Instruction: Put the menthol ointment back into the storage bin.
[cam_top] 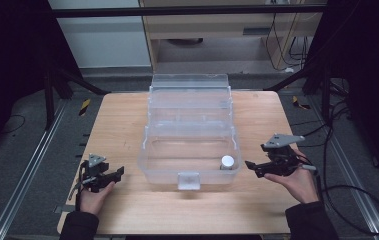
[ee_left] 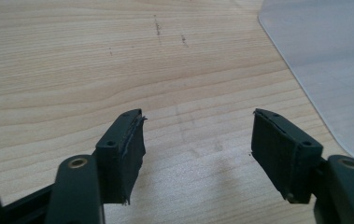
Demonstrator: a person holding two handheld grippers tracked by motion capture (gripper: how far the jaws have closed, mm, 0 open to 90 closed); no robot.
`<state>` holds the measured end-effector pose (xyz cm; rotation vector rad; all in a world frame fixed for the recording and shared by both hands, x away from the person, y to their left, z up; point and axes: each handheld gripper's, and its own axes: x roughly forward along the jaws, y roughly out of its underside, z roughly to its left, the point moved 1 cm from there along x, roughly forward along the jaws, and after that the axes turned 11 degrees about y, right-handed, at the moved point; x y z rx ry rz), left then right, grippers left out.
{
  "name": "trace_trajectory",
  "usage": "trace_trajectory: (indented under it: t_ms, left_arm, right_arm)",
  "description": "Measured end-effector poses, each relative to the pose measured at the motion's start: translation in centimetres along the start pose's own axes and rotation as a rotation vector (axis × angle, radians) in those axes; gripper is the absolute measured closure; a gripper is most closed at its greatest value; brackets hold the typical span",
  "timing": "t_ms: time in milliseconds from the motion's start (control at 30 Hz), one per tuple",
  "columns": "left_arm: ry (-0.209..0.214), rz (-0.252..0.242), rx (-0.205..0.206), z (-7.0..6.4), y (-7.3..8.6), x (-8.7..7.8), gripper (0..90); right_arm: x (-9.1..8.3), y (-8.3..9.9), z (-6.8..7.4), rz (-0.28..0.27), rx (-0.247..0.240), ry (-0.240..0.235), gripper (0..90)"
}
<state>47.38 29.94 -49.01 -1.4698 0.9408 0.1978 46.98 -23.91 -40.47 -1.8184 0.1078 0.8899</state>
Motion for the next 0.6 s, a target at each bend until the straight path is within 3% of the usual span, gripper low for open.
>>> trace_trajectory:
  t_ms: [167,267,400,500,600]
  left_arm:
    - [0.003,0.0,-0.004,0.1,0.0,0.0,41.1]
    - [-0.006,0.003,-0.007,0.1,0.0,0.1,40.4]
    - [-0.017,0.006,-0.007,0.1,0.1,0.2,36.5]
    - [-0.026,0.002,-0.006,0.3,0.2,0.3,32.1]
    - [-0.028,-0.004,-0.01,0.5,0.3,0.3,27.5]
  right_arm:
    - [0.9,3.8,-1.4,-0.044,0.132,0.059,17.7]
    - [1.7,4.9,-2.0,-0.058,0.189,0.086,15.4]
    - [2.6,6.1,-2.5,-0.05,0.217,0.116,13.2]
    - [3.5,7.8,-3.3,-0.029,0.26,0.169,12.1]
    - [3.7,8.5,-3.8,-0.024,0.292,0.178,11.8]
